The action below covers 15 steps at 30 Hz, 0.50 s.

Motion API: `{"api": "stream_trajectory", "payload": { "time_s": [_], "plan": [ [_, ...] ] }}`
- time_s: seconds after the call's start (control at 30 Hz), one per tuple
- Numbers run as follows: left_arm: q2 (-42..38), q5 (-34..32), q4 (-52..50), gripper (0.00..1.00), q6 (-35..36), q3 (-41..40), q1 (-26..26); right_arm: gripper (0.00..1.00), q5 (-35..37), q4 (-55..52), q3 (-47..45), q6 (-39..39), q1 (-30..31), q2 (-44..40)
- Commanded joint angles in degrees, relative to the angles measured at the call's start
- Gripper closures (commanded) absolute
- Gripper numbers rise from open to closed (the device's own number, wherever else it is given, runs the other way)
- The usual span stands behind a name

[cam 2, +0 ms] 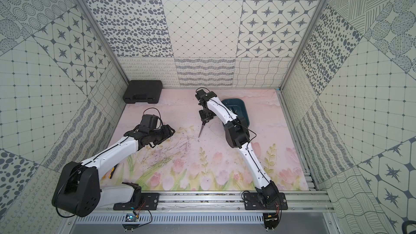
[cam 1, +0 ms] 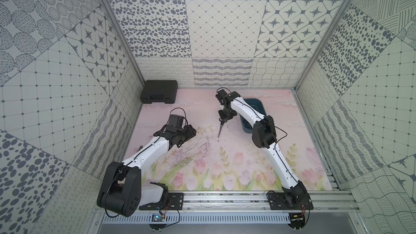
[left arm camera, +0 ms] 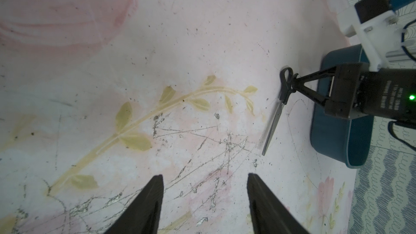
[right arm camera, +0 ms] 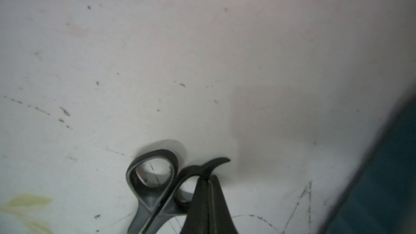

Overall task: Put the scissors into the storage box
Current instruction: Pick up the scissors from the center of the board.

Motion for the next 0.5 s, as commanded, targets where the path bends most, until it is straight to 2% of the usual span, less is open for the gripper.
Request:
{"api": "stream_trajectory", "payload": {
  "time_s": [0.0, 0.47],
  "plan": [
    [-0.76, 0.20, -0.38, 0.36, 1.09, -0.01, 0.12, 1.00, -1.15, 0.34, -5.52, -1.29, 0.09, 0.26],
    [-0.91, 0.54, -0.21, 0.36, 0.93, 0.27, 0.10, 1.00, -1.24, 1.56, -14.42, -0.61, -0.84, -19.61]
  ]
}}
